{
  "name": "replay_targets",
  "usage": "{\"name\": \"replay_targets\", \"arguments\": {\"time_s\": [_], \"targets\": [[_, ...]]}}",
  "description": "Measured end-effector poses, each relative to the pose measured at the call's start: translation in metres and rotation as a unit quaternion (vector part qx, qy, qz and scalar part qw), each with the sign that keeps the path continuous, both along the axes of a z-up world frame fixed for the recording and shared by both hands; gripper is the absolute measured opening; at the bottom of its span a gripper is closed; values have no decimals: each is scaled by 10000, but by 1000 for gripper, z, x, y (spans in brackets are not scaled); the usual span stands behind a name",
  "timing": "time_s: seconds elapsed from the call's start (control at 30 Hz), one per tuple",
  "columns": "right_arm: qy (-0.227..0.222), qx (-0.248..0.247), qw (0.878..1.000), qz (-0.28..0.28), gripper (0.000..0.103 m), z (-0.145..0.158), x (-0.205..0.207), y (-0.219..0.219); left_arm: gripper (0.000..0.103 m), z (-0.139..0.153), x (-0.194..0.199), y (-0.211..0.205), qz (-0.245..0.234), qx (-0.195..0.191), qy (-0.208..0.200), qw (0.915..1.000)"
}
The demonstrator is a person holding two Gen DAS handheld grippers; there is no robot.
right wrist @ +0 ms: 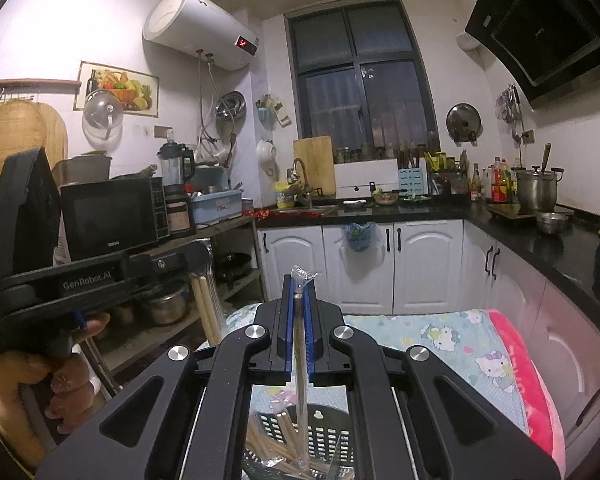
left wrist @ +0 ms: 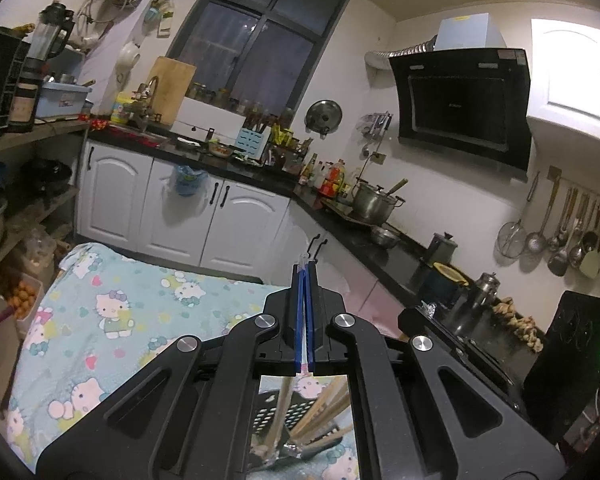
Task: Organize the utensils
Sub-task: 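Lower the held chopsticks into a caddy slot with the left tool, then open the left tool to release the chopsticks into the caddy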
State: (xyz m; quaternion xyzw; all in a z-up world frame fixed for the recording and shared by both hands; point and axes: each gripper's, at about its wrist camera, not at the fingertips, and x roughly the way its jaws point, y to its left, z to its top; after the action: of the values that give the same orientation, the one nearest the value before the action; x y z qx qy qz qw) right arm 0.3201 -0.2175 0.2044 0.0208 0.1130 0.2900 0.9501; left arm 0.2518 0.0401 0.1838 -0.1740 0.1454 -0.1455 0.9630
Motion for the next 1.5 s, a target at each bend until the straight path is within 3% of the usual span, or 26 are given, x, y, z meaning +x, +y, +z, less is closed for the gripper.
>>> {"name": "replay_targets", "arguments": {"time_s": [0.53,1.07,1.1,1.17,1.23,1.3,1.5], "targets": [[316,45,9994,-135,5,-39,23,3,0,-15,16,-7,58,-59,-68,9999],[772,-3,9970,-88,7,-65,25,1,0,-57,22,-14,-6,-106,153,9998],[818,7,9966,-102,13,-66,25,0,4,-59,21,-13,-11,-109,164,9998],[877,35,9961,-114,23,-67,24,-3,35,-59,18,-11,2,-144,164,9998],[906,63,9958,-129,33,-67,23,-7,40,-58,14,-8,-26,-210,159,9996],[928,91,9955,-146,33,-66,20,-10,43,-55,9,-5,4,-209,136,9997],[939,92,9954,-158,45,-60,8,-22,67,-49,-11,7,114,-265,135,9995]]}}
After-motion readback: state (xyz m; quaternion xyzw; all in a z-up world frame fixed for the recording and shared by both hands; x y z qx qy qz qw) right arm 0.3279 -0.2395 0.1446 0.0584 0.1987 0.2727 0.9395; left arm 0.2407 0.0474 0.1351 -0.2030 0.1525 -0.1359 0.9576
